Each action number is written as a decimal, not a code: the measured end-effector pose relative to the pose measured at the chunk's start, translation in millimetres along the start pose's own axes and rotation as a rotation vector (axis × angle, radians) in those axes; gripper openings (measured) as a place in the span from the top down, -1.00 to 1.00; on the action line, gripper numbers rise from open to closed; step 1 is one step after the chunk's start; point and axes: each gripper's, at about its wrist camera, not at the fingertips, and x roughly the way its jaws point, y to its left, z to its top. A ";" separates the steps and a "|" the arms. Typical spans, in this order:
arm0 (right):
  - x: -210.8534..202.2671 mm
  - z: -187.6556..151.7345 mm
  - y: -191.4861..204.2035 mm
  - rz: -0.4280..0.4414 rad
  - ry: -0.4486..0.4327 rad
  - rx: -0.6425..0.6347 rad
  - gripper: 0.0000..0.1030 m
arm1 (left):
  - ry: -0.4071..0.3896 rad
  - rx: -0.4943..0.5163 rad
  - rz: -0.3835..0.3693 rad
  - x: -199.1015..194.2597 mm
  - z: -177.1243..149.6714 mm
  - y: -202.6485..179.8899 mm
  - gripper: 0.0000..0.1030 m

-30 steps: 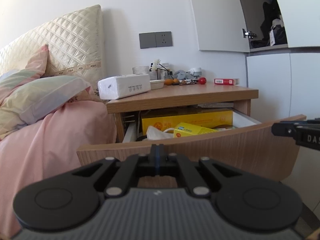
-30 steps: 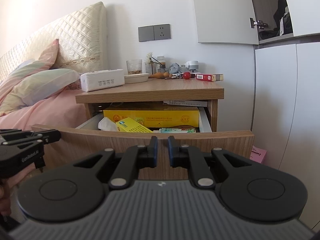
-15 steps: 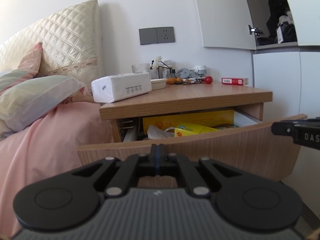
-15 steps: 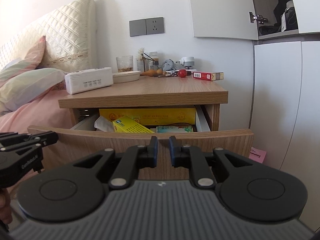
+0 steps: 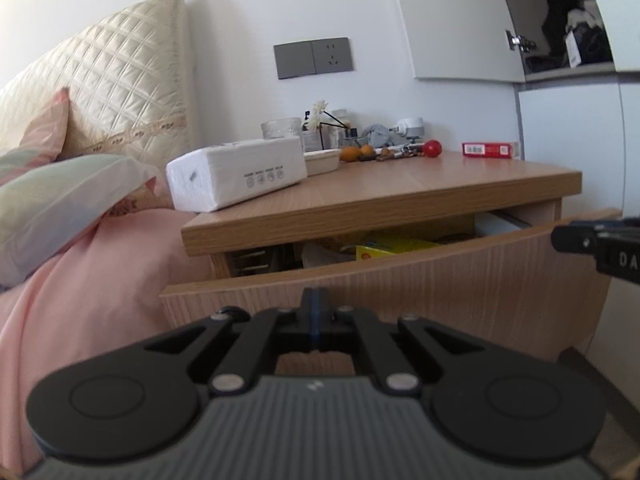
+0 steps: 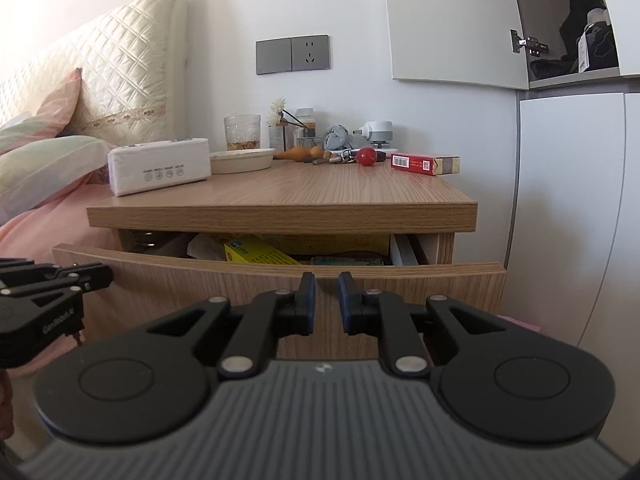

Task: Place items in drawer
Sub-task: 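Push the drawer front shut with the closed left gripper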

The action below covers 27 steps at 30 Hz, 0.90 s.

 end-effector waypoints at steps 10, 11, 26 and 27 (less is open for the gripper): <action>24.6 -0.4 -3.9 0.007 -0.035 0.009 0.69 | 0.003 0.036 -0.014 27.0 1.5 -3.4 0.98; 26.6 -0.4 -4.2 0.007 -0.037 0.010 0.69 | 0.003 0.040 -0.015 29.7 1.6 -3.7 0.97; 52.5 -3.3 -11.5 -0.009 -0.066 0.031 0.75 | 0.013 0.016 -0.025 56.5 8.4 -1.6 0.96; 53.7 -3.7 -12.5 -0.012 -0.065 0.034 0.75 | 0.015 0.012 -0.026 57.5 9.1 -1.2 0.96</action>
